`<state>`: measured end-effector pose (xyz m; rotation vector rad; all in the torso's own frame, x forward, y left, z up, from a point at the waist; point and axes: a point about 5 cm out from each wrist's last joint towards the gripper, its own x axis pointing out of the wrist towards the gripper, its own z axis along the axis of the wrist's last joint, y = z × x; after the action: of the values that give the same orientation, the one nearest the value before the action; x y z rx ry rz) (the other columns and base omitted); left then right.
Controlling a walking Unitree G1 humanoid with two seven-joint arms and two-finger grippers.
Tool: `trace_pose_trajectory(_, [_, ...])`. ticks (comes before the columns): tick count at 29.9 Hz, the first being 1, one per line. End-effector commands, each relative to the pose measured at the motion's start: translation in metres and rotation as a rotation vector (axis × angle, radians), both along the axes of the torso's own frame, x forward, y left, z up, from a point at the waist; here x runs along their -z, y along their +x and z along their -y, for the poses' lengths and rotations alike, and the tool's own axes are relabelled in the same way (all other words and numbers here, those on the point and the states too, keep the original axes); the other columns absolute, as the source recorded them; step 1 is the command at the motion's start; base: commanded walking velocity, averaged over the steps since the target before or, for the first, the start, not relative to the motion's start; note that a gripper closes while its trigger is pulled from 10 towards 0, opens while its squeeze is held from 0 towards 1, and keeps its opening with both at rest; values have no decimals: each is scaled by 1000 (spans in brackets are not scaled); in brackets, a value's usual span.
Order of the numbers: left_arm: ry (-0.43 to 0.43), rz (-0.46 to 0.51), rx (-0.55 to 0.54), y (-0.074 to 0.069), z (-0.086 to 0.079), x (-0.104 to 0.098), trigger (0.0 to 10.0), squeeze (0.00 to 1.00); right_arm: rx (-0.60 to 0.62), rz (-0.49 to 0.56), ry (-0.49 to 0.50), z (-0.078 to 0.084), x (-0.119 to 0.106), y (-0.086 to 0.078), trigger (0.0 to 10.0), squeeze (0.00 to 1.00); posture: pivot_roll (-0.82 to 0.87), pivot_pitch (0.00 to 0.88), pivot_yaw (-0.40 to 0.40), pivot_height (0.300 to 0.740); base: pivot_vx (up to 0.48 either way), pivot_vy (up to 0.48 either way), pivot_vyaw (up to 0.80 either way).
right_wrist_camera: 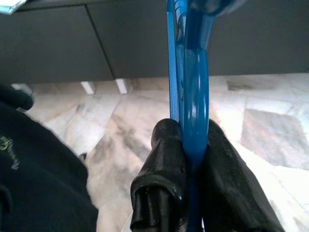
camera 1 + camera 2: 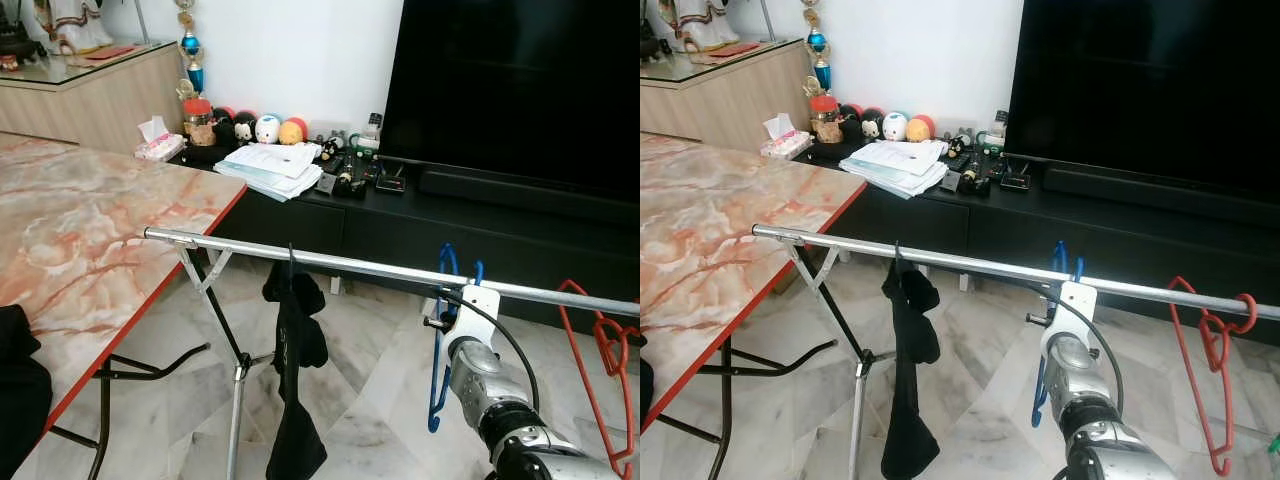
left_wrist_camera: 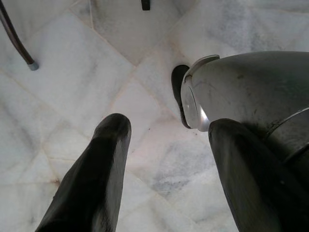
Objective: Hang hanger
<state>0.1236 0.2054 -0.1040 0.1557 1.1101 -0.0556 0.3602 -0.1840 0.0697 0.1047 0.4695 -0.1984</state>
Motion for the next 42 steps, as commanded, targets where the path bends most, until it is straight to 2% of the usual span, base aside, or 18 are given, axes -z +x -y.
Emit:
trace_pose_trajectory(1, [-11,-15,20,-5,0,1,10000,0,-4,-1,13,-2,-5,3,10000,0,124,0,-6,740,0,0,0])
trace_pose_trajectory(8, [13,-24,3,-15,-35,-4,10000,0,-8,-61,15,-2,0,2,10000,0,129,0,-7,740,0,0,0])
trace_pose_trajectory(11, [16,-37,2,-21,-43,-5,10000,0,-1,-92,43,-3,7,-3,10000,0,126,0,-4,740,0,0,0])
trace_pose_trajectory(15, [15,-48,5,-26,-43,-3,10000,0,4,-114,67,-4,14,-8,10000,0,128,0,-4,740,0,0,0])
trace_pose_trajectory(18, [13,-57,7,-32,-37,-1,10000,0,9,-117,96,-5,18,-11,10000,0,127,0,-3,740,0,0,0])
trace_pose_trajectory(20, [11,-63,11,-36,-27,3,10000,0,11,-85,104,-5,16,-9,10000,0,127,0,-3,740,0,0,0])
trace_pose_trajectory(21, [11,-62,11,-37,-25,3,10000,0,20,-66,109,-5,14,-8,10000,173,127,1,-3,740,0,0,0])
trace_pose_trajectory(22, [11,-62,11,-37,-24,4,10000,0,26,-54,113,-4,13,-7,10000,173,127,5,-2,740,0,0,0])
trace_pose_trajectory(23, [12,-59,9,-36,-22,4,10000,0,26,-53,102,-3,12,-7,10000,988,126,14,-2,740,0,0,0])
trace_pose_trajectory(25, [14,-53,6,-35,-19,4,10000,0,29,-49,93,-2,12,-7,10000,1000,127,17,-2,740,0,0,0])
trace_pose_trajectory(29, [12,-29,3,-27,-5,6,10000,0,13,-57,53,-1,15,-9,10000,984,122,28,-2,740,0,0,0])
trace_pose_trajectory(34, [-1,-17,13,-20,8,6,10000,0,23,-28,56,0,13,-8,10000,988,123,34,-4,740,0,0,0])
trace_pose_trajectory(37, [-16,7,28,-7,29,5,10000,0,6,20,25,0,7,-5,10000,976,122,37,-6,740,0,0,0])
trace_pose_trajectory(38, [-20,12,30,-4,34,5,10000,0,-2,33,23,0,6,-4,10000,498,120,38,-7,740,0,0,0])
trace_pose_trajectory(39, [-22,17,33,-1,38,5,10000,0,-8,50,27,-1,4,-4,10000,227,120,38,-7,740,0,0,0])
trace_pose_trajectory(40, [-21,21,36,1,42,4,10000,0,-15,68,36,-2,3,-3,10000,0,119,35,-8,740,0,0,0])
trace_pose_trajectory(42, [-24,24,36,2,46,4,10000,0,-20,66,30,-2,4,-4,10000,0,118,33,-9,740,0,0,0])
